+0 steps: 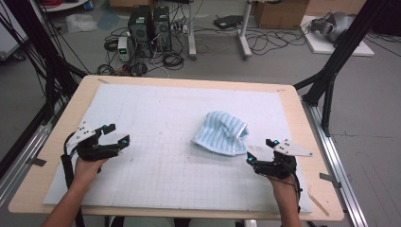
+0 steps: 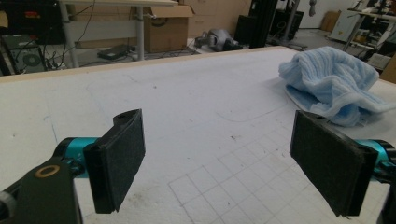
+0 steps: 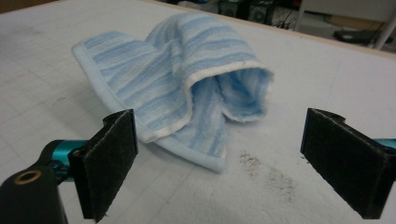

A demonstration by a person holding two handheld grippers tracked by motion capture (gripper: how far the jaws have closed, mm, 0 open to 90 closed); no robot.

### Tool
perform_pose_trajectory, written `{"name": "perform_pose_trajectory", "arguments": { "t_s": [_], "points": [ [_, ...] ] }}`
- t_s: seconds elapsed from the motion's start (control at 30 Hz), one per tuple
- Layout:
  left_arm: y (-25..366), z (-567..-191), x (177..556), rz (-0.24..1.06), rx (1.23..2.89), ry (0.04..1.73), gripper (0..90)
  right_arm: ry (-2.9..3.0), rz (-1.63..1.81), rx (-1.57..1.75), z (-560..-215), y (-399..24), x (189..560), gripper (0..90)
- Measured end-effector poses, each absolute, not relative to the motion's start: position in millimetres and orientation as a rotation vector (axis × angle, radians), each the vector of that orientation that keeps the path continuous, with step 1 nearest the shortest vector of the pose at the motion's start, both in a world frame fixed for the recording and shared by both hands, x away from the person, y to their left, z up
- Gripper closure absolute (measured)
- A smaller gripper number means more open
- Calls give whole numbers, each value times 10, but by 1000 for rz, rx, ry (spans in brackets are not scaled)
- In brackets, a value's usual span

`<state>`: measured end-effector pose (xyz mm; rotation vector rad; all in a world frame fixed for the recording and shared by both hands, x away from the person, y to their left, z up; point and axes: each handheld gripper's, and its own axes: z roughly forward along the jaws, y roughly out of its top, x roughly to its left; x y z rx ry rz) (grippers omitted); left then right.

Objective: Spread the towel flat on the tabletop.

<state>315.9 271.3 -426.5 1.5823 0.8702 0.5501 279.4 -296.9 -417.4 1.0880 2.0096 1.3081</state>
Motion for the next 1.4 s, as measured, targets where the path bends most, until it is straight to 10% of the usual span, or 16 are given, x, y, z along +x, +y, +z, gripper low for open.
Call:
{"name": "perform_pose_trajectory", "arguments": {
  "t_s": [0.7, 1.4],
  "points": [
    [2658, -4332, 3144, 533, 1623, 869, 190, 2126, 1261, 1031, -4218, -2755, 2891, 175],
    [2641, -4372, 3175, 512, 1641, 873, 205, 2317, 1068, 988, -4392, -2308, 3244, 554]
  ]
}}
